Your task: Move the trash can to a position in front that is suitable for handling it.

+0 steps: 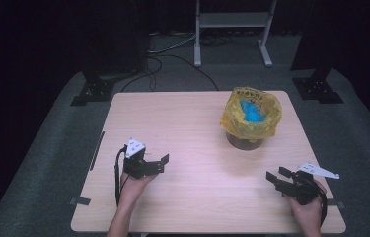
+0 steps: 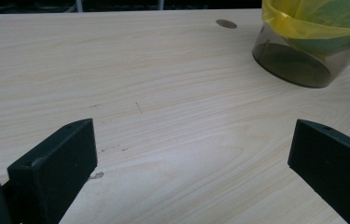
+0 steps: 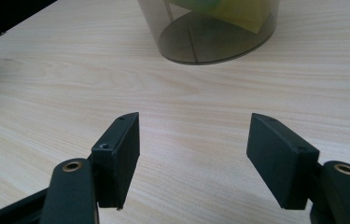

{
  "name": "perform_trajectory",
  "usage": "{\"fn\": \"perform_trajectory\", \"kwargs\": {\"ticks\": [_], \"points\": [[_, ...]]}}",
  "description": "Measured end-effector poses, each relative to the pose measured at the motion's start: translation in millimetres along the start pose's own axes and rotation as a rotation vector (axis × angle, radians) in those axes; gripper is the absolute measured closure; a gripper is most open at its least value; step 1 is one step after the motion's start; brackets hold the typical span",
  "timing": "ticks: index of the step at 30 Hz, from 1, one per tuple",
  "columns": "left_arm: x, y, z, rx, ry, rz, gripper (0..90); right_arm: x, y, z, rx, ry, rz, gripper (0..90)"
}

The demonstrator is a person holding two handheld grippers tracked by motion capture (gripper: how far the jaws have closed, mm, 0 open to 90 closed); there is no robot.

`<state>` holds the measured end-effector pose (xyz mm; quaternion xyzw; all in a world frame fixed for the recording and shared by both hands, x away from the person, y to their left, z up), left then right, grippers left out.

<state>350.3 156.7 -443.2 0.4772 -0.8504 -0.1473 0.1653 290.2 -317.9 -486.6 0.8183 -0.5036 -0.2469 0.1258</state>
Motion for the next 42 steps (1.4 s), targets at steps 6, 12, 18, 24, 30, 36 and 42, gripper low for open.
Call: {"fn": "perform_trajectory", "kwargs": {"ticks": [6,12,18,24,30,36,42], "points": [[0.0,-1.2,0.6,-0.006,0.007,0.002,0.0,0.9,-0.4,0.4,-0.002,-0.010,-0.003,34.1],[-0.8,-2.0,1.1,-0.005,0.015,0.005,0.0,0.0,2.8,-7.1,0.012,-0.045,-0.011,34.1],[-1.1,-0.4,0.8,-0.006,0.014,0.007,0.0,-3.4,3.7,-24.7,0.025,-0.056,-0.034,34.1],[-0.4,-1.0,0.7,-0.007,0.015,0.012,0.0,-7.5,7.6,-61.2,0.049,-0.058,-0.040,33.8],[-2.3,-1.1,1.1,-0.010,0.024,0.011,0.0,-3.6,3.0,-93.0,0.065,-0.095,-0.033,33.8],[-3.5,0.5,0.0,-0.004,0.025,0.010,0.0,3.9,-6.2,-125.3,0.087,-0.137,-0.001,33.8],[-5.0,1.3,-0.3,-0.004,0.030,0.009,0.0,10.3,-20.6,-152.7,0.102,-0.184,0.054,34.6]]}}
Point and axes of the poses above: each handheld gripper's, and its own axes: y roughly backward along the jaws, z roughly out of its underside, x roughly to its right, the point moved 2 cm from there along -y, roughly forward along the jaws, and after that the axes turned 2 degrees about x, right-handed, at the moved point
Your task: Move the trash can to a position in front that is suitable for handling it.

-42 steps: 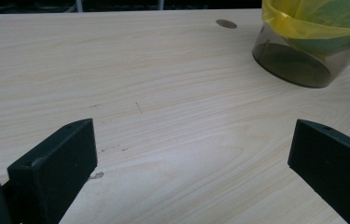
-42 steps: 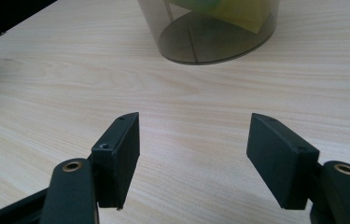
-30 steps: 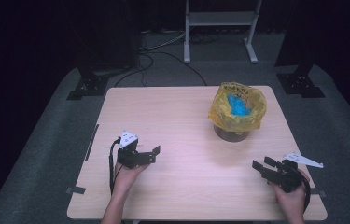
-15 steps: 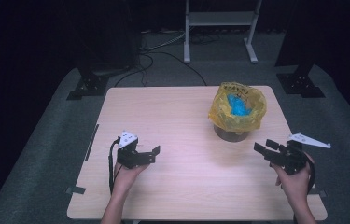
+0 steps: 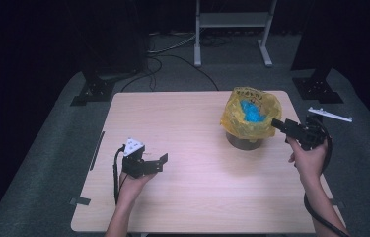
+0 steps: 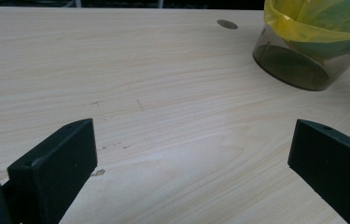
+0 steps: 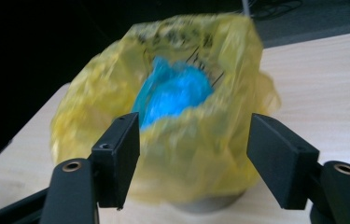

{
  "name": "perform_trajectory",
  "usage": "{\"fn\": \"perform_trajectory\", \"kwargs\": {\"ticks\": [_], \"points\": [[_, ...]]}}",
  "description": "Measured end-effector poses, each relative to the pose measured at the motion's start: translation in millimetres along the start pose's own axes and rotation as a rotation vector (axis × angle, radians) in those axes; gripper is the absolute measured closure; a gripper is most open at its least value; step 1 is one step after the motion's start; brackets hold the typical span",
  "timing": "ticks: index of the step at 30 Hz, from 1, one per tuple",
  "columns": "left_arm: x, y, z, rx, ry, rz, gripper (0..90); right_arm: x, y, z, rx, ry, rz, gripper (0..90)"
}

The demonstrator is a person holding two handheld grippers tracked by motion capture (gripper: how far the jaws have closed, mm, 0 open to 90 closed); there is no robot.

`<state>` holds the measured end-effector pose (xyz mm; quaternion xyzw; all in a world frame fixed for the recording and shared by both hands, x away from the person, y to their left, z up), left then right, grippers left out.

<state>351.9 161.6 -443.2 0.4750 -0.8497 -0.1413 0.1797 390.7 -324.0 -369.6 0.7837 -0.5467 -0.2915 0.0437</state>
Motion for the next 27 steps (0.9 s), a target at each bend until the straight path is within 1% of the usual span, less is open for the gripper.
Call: {"fn": "perform_trajectory", "kwargs": {"ticks": [1,3,6,8,10,13,16,19,25,26,27], "points": [[-0.5,0.4,-0.2,0.001,0.001,0.000,0.0,-0.4,-3.8,-2.9,-0.004,-0.004,0.010,35.7],[-1.5,1.2,-0.4,0.002,0.006,-0.002,0.0,-2.3,-11.5,-6.6,-0.014,-0.005,0.045,37.1],[-3.9,2.2,-0.6,0.008,0.014,-0.006,0.0,-3.7,-21.7,-8.7,-0.038,0.002,0.095,41.9],[-5.5,3.1,-0.8,0.008,0.015,-0.009,0.0,-5.4,-26.7,-9.0,-0.055,0.002,0.105,44.9],[-6.7,3.9,-0.9,0.010,0.017,-0.010,0.0,-8.2,-31.4,-8.5,-0.072,0.018,0.120,48.4],[-7.9,4.5,-1.1,0.013,0.020,-0.014,0.0,-13.2,-35.7,-7.7,-0.086,0.050,0.145,49.2],[-8.3,4.3,-0.9,0.010,0.019,-0.014,0.0,-15.4,-36.5,-7.1,-0.086,0.055,0.146,49.3],[-8.5,3.9,-0.3,0.007,0.021,-0.015,0.0,-21.2,-37.9,-5.3,-0.087,0.074,0.141,49.2],[-10.6,3.4,0.7,0.005,0.023,-0.022,0.0,-38.1,-43.3,0.9,-0.092,0.103,0.105,49.1],[-10.9,3.4,0.8,0.008,0.028,-0.022,0.0,-45.0,-45.5,2.9,-0.099,0.115,0.092,49.1],[-11.2,3.7,0.7,0.008,0.032,-0.024,0.0,-45.0,-45.5,2.9,-0.099,0.115,0.092,49.1]]}}
Point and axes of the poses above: each handheld gripper's, and its own axes: y roughly backward along the jaws, z roughly out of its underside, x roughly to its right, the point moved 2 cm from there along -y, roughly forward along the jaws, and after that the axes turned 2 degrees about x, right-handed, at the moved point
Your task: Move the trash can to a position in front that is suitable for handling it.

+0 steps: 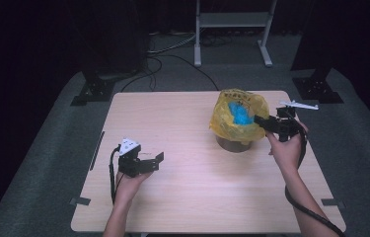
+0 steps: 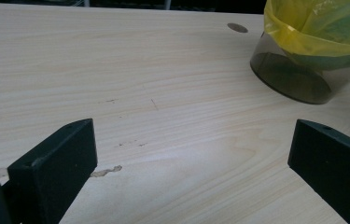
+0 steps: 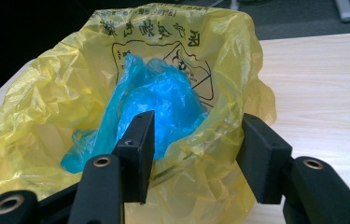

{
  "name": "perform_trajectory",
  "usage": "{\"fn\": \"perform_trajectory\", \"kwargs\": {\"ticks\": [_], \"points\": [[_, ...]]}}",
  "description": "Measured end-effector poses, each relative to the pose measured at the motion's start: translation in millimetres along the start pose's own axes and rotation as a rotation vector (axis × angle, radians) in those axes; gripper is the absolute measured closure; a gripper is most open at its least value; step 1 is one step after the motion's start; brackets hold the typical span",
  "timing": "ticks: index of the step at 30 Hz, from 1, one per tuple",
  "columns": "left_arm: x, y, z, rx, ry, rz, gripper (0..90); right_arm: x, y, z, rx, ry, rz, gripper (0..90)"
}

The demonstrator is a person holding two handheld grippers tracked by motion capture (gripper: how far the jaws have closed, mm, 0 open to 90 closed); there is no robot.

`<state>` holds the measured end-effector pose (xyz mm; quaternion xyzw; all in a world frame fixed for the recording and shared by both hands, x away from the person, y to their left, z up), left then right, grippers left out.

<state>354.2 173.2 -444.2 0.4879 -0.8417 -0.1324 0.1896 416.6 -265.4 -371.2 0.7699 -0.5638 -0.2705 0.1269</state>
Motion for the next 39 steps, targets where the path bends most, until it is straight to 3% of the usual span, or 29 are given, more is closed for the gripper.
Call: {"fn": "perform_trajectory", "kwargs": {"ticks": [18,39], "points": [[-10.6,3.3,0.7,0.005,0.025,-0.026,0.0,-69.8,-16.1,13.2,-0.030,0.097,-0.120,48.2],[-24.5,9.3,0.8,0.020,0.067,-0.059,0.0,-130.5,-26.6,27.2,-0.059,0.152,-0.224,47.9]]}}
Point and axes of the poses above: each handheld gripper's, and its own axes: y roughly backward along the jaws, z roughly out of its underside, x roughly to its right, the point moved 2 cm from there along -y, roughly forward along the jaws, and after that the axes turned 2 degrees about x, right-handed, at the moved point
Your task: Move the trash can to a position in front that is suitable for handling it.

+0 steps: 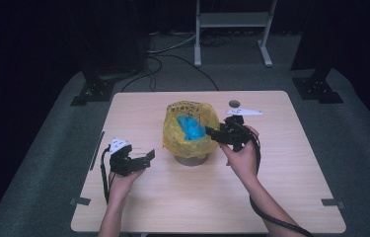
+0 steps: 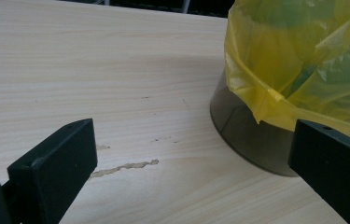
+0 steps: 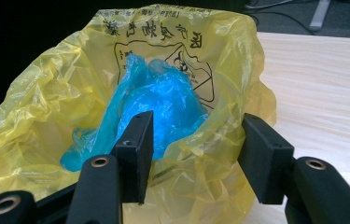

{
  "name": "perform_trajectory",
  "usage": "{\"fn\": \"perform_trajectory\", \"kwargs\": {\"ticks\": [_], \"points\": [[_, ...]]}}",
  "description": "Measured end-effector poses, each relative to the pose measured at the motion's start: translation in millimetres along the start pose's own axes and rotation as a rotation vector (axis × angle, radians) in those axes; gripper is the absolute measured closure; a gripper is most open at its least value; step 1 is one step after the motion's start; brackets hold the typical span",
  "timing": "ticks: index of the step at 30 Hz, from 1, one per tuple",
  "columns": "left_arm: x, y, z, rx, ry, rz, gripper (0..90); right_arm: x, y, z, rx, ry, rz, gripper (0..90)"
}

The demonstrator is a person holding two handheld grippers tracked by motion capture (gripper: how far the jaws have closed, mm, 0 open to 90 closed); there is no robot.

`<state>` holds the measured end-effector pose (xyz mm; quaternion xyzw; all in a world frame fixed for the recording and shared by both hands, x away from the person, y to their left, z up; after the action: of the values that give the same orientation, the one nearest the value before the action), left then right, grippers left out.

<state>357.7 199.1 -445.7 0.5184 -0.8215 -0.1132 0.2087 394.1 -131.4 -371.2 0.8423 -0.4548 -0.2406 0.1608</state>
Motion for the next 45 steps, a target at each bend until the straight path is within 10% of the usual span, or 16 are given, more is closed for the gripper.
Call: {"fn": "perform_trajectory", "kwargs": {"ticks": [31,37,45], "points": [[-11.4,10.3,-5.2,0.024,0.022,-0.017,0.0,-33.4,-14.1,4.1,-0.036,0.001,-0.132,41.9],[-12.5,13.4,-7.1,0.033,0.022,-0.017,0.0,-21.9,5.2,-0.2,0.040,-0.029,-0.194,35.8],[-15.4,16.4,-7.5,0.040,0.029,-0.016,0.0,23.0,40.2,26.0,0.048,0.005,-0.161,32.2]]}}
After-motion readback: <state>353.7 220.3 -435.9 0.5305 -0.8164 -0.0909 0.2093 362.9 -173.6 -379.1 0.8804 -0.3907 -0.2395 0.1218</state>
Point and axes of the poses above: each handheld gripper's, and its own axes: y roughly backward along the jaws, z roughly out of its underside, x roughly to its right, the point moved 2 cm from there along -y, roughly forward along the jaws, and after that the axes turned 2 degrees about x, right-handed, at the moved point
